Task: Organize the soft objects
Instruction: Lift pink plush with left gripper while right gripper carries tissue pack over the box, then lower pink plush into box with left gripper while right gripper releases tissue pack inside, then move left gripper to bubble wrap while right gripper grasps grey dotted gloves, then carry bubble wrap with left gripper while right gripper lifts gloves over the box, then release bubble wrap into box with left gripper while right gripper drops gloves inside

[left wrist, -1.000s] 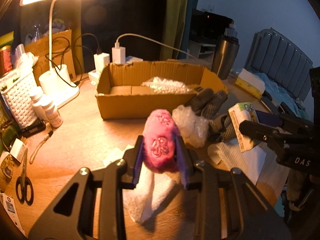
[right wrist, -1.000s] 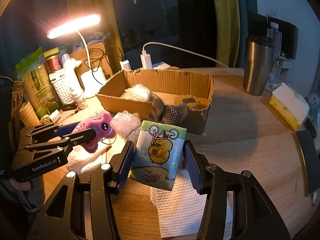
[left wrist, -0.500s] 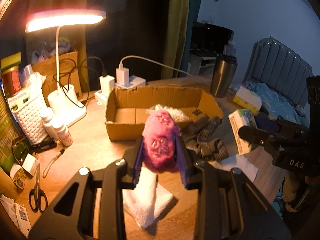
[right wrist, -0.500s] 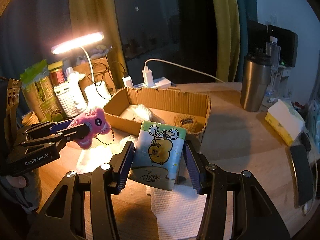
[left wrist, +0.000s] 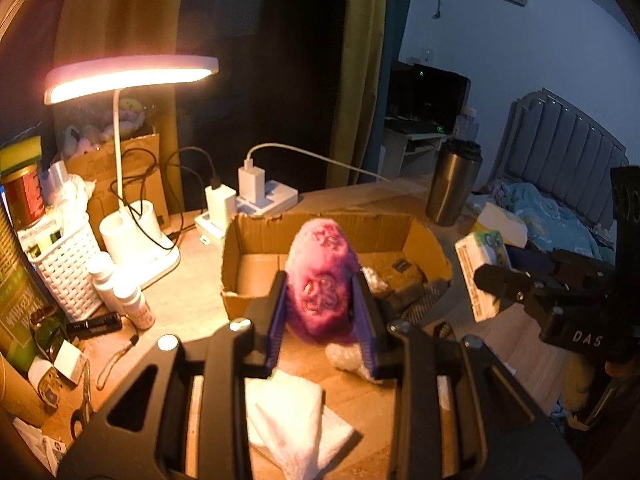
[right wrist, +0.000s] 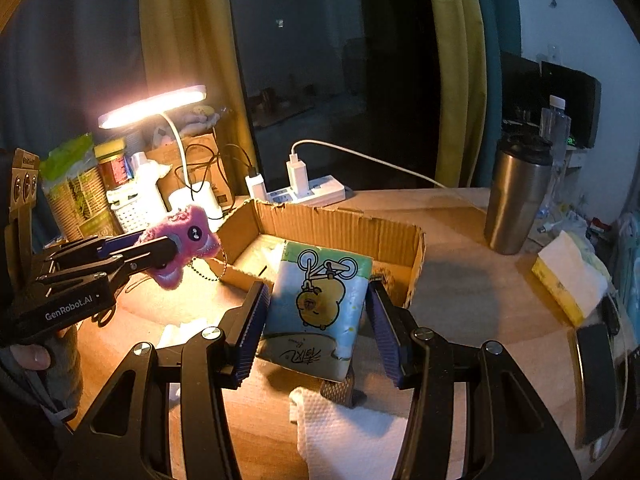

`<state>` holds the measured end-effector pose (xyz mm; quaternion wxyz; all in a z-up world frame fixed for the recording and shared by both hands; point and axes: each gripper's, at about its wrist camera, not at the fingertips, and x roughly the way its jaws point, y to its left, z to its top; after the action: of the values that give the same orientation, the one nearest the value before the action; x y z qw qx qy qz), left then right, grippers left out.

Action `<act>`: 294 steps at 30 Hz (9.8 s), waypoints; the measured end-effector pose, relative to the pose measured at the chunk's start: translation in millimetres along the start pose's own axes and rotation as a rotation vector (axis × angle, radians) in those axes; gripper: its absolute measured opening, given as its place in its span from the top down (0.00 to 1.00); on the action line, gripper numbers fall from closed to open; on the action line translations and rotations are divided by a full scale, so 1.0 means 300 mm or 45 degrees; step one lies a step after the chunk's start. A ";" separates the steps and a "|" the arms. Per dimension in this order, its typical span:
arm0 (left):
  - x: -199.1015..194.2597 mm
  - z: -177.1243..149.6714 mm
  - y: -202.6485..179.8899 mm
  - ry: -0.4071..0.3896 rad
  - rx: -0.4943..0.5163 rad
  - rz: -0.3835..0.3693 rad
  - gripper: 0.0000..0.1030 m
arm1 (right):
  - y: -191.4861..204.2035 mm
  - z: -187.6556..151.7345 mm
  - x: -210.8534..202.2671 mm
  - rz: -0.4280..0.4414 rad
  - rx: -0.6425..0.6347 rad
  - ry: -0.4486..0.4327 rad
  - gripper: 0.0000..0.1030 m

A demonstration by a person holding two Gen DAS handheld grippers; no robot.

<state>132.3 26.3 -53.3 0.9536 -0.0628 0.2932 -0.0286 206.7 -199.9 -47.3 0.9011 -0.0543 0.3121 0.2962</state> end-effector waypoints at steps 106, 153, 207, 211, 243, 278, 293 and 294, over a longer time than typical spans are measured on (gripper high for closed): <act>0.123 -0.010 0.146 0.057 -0.173 0.047 0.31 | 0.102 0.088 0.219 0.018 -0.052 0.137 0.50; 0.392 -0.170 -0.158 0.441 0.046 0.039 0.23 | -0.172 -0.157 0.196 0.037 0.184 0.223 0.44; 0.179 -0.102 -0.081 0.224 0.005 -0.059 0.56 | -0.021 -0.090 0.128 0.060 -0.001 0.167 0.76; 0.160 -0.076 -0.091 0.194 0.013 -0.056 0.56 | -0.038 -0.068 0.098 0.048 -0.003 0.138 0.76; 0.210 0.069 -0.018 0.046 0.015 -0.006 0.54 | -0.078 0.072 0.120 -0.046 -0.028 0.065 0.76; 0.437 0.016 0.037 0.210 0.007 0.003 0.47 | -0.155 0.113 0.447 -0.144 -0.119 0.190 0.76; 0.441 0.008 0.027 0.220 0.021 -0.026 0.35 | -0.207 0.118 0.434 -0.287 -0.120 0.154 0.55; 0.442 0.009 0.028 0.224 0.020 -0.028 0.35 | -0.211 0.118 0.423 -0.293 -0.113 0.145 0.52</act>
<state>243.5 22.8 -125.9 0.9242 -0.0556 0.3749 -0.0469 341.3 -178.3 -100.2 0.9067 -0.1463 0.3409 0.2007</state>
